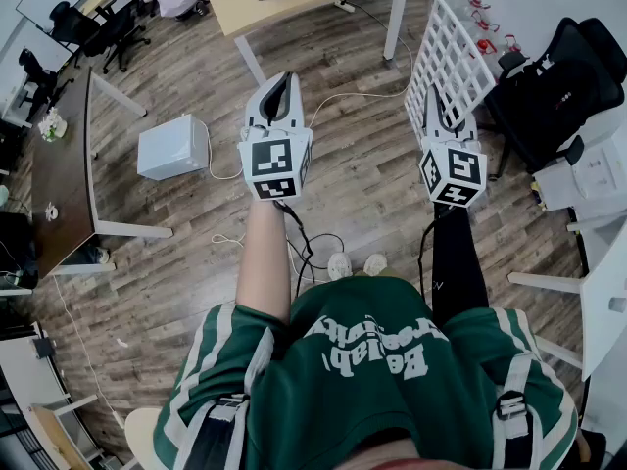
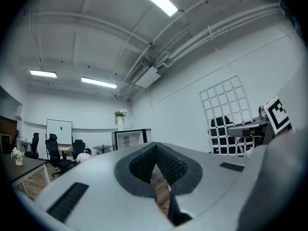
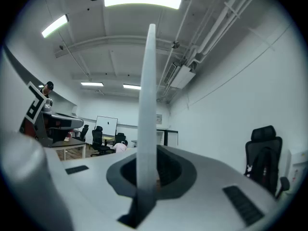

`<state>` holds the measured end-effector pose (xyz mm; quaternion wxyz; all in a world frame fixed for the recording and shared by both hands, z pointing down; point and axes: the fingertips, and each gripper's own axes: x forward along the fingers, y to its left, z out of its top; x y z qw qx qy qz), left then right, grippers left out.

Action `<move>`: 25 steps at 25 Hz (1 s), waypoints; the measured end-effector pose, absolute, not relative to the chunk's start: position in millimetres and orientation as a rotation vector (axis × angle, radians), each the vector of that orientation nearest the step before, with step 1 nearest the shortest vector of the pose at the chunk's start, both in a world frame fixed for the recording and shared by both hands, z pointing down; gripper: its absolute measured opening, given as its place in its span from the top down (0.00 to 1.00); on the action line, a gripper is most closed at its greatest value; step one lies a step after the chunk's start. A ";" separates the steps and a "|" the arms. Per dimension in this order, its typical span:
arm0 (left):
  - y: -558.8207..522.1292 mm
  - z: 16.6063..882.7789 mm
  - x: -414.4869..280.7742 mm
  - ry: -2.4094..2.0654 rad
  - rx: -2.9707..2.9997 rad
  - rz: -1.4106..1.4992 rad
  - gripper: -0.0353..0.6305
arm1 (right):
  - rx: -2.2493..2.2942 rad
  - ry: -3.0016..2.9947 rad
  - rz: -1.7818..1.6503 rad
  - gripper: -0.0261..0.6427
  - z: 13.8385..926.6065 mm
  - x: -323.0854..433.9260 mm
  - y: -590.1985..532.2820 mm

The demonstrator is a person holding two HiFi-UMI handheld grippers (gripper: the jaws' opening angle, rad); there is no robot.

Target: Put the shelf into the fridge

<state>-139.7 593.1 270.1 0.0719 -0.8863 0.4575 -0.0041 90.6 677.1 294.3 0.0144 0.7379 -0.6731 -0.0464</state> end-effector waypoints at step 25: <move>494.3 286.9 -136.0 1.384 -2.649 -0.045 0.95 | 2.296 -2.184 -0.142 0.93 309.7 93.4 572.3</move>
